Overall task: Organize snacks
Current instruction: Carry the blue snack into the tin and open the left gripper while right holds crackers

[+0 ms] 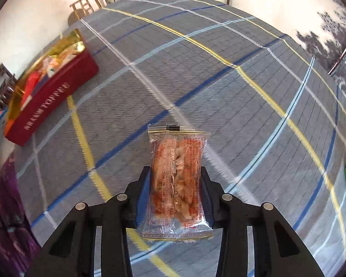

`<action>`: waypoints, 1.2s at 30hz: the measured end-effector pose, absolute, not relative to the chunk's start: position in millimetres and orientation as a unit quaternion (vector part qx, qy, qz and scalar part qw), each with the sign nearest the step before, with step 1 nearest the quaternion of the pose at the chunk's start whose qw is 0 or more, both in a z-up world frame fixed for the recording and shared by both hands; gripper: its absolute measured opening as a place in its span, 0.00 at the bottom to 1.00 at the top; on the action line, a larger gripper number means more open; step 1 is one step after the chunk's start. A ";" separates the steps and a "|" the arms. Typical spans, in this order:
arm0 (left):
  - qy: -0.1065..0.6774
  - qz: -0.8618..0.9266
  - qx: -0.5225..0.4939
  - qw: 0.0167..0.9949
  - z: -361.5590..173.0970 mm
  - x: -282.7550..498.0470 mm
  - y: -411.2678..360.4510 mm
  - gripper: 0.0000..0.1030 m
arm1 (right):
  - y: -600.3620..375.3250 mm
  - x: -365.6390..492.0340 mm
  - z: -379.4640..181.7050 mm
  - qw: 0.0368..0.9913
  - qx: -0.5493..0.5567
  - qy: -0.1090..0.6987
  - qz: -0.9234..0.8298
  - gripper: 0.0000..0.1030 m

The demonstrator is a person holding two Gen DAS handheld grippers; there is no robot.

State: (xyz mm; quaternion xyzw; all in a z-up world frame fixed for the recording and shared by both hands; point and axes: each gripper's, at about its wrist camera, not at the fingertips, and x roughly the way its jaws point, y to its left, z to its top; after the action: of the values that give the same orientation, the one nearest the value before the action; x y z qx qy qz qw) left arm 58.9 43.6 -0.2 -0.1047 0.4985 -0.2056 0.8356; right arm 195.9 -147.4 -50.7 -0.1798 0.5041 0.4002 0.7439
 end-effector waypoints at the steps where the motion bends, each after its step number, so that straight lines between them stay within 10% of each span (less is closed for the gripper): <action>1: 0.495 -0.199 -0.106 0.839 2.0 57.1 50.3 0.20 | -150.8 182.1 -45.8 0.755 -0.154 0.492 0.405 0.40; 12: 0.458 -0.104 -0.102 0.877 17.7 40.5 130.4 0.20 | -191.6 107.0 -40.5 0.850 0.171 0.393 0.306 0.39; 36: 0.428 -0.079 -0.037 0.900 -16.5 36.1 164.0 0.20 | -182.4 100.4 -59.2 0.890 0.136 0.380 0.209 0.40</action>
State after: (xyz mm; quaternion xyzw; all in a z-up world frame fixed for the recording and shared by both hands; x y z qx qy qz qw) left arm 36.1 164.0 -16.5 -0.0374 0.4277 -0.0794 0.8997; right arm 100.4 -182.4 -59.2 0.1363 0.3803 0.2094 0.8905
